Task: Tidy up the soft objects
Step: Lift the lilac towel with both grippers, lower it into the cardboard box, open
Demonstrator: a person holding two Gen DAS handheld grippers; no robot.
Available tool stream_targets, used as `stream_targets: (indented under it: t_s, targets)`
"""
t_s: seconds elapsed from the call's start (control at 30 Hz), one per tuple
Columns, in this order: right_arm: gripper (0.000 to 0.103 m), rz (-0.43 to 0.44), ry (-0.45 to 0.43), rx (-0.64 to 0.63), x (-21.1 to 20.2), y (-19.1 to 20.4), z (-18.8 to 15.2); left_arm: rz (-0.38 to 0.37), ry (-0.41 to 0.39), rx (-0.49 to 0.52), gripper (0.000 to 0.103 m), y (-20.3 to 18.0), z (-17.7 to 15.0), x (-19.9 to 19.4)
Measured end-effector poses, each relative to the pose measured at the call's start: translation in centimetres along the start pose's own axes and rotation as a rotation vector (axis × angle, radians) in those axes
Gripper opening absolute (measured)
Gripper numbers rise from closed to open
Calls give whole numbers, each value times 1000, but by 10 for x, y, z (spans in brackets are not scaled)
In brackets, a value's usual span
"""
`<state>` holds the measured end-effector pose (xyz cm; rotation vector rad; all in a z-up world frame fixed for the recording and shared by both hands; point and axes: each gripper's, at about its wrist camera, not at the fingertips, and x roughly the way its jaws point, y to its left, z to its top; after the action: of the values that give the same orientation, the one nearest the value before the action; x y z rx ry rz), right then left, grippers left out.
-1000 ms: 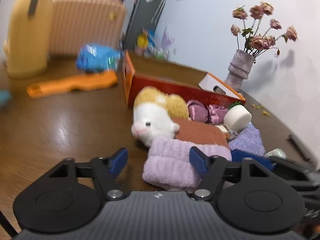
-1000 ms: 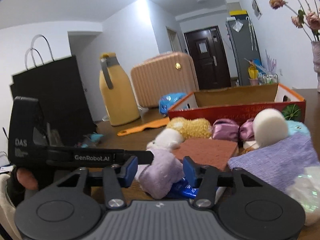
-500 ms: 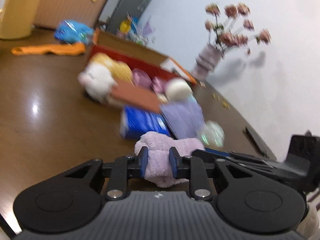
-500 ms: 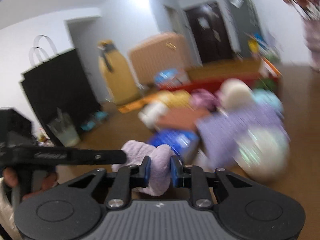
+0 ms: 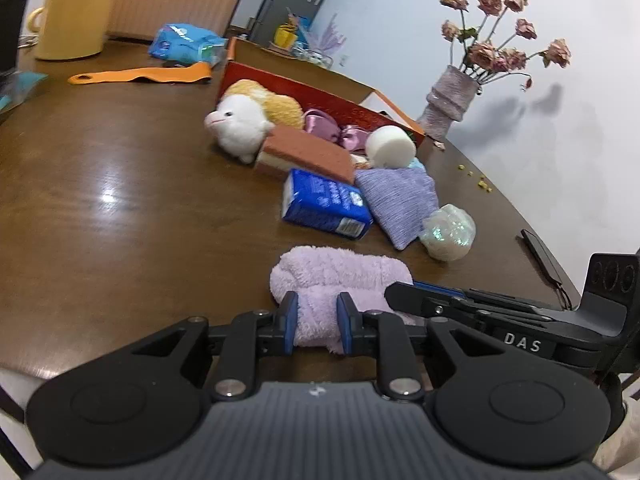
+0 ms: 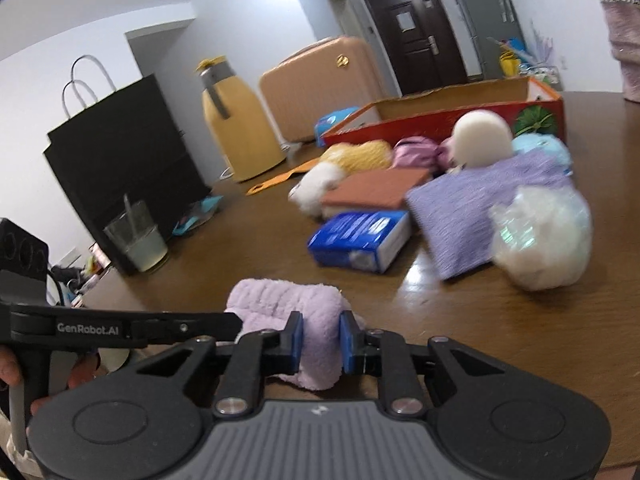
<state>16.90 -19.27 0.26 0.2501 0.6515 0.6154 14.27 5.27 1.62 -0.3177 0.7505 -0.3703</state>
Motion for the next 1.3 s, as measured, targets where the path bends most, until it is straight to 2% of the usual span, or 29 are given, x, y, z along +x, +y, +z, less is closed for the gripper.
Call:
stream_targets:
  t_s: [0.2,0.33,0.43,0.53,0.6,0.7,0.77,0.83,0.93,1.0,1.03,1.1,1.17,1.3]
  targets:
    - [19,-19,-6,-4,1,3,3,15,-38,31,18,-7,5,-3]
    - [19,-18,-99,-62,-10,7,36,-18,-126,113,18,-22,44,-7]
    - [19,-27,-197,-112,-9,1,86,-67,-196,154,18,-27,99,4]
    - [19,-58,-223,-151,17,-16,153,-73,-207,173,18,-23,169,45]
    - [18,-68,-196,-143,48,-34,202,-61,-171,146,18,-15,221,83]
    - [18,-99,-110,-110,109,-64,269,11,-149,157,18,1,284,133]
    - [18,-115,-34,-54,157,-85,306,69,-121,173,18,14,315,168]
    - [18,-136,25,-2,206,-106,333,125,-60,174,18,31,340,208]
    - [18,-172,109,79,274,-134,355,230,17,195,19,52,355,258]
    - [27,-185,138,116,302,-146,354,257,40,229,31,62,356,275]
    - [32,-202,145,151,312,-153,353,246,42,240,33,66,356,278]
    - [49,-182,162,172,322,-160,348,224,26,250,33,73,354,277]
    - [57,-174,169,174,323,-162,342,217,18,247,37,75,354,273]
    - [58,-178,139,157,301,-161,348,218,-3,263,48,66,352,255]
